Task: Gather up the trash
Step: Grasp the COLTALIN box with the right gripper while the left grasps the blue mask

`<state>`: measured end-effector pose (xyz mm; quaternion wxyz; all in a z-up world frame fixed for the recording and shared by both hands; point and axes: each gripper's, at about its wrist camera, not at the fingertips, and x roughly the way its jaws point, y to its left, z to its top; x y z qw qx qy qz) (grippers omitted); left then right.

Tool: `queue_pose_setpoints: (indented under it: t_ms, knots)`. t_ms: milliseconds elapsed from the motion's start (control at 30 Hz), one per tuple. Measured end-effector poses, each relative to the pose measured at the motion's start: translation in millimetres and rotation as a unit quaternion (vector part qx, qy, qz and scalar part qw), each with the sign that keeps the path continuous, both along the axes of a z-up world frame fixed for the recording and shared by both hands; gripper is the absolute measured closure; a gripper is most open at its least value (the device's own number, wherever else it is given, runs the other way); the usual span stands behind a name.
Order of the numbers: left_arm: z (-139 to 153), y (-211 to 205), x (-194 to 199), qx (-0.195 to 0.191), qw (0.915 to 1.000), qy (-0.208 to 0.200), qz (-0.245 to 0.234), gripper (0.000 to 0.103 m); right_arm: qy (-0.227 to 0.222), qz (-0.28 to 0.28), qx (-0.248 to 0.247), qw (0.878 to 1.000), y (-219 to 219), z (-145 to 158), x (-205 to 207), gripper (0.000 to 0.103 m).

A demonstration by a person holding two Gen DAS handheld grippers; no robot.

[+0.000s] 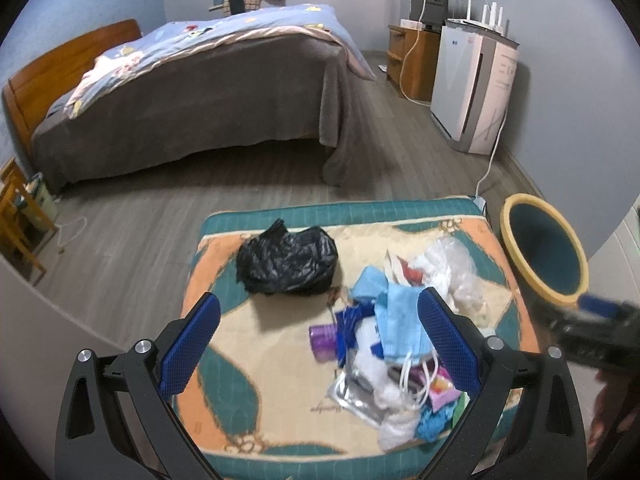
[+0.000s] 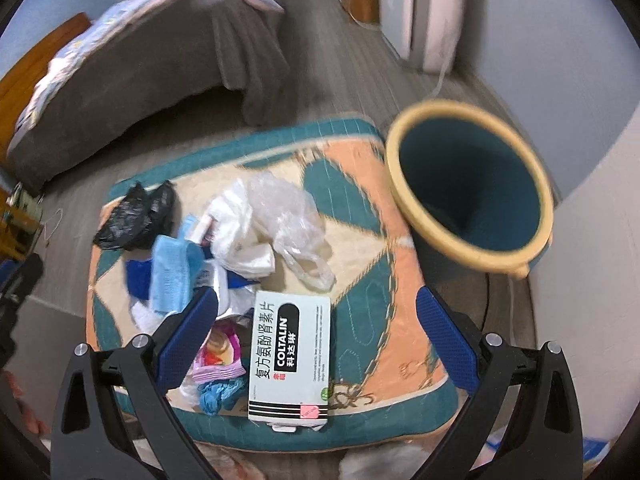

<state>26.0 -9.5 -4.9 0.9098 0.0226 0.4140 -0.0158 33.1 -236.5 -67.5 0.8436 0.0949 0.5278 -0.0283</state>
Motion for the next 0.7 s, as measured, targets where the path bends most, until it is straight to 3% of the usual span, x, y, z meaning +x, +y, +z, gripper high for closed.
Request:
queue_pose_setpoints:
  t_ms: [167,367,433,533,700]
  knots:
    - [-23,5,24,-0.028,0.9987,0.043,0.006,0.005,0.066,0.015,-0.007,0.998,15,-51,12,0.006]
    - [-50,9,43,-0.005,0.9976,0.069,0.01,0.005,0.123,0.009,0.016,0.992,21,-96,21,0.006]
    - [-54,12,48,-0.011,0.9972,0.073,0.014,0.005,0.14,0.005,0.034,0.99,21,-108,23,0.013]
    - [-58,14,54,-0.02,0.997,0.073,0.013,0.005,0.155,0.001,0.056,0.986,20,-117,25,0.032]
    - [-64,3,59,-0.04,0.9953,0.088,-0.01,0.005,0.13,0.009,0.044,0.99,17,-95,24,0.032]
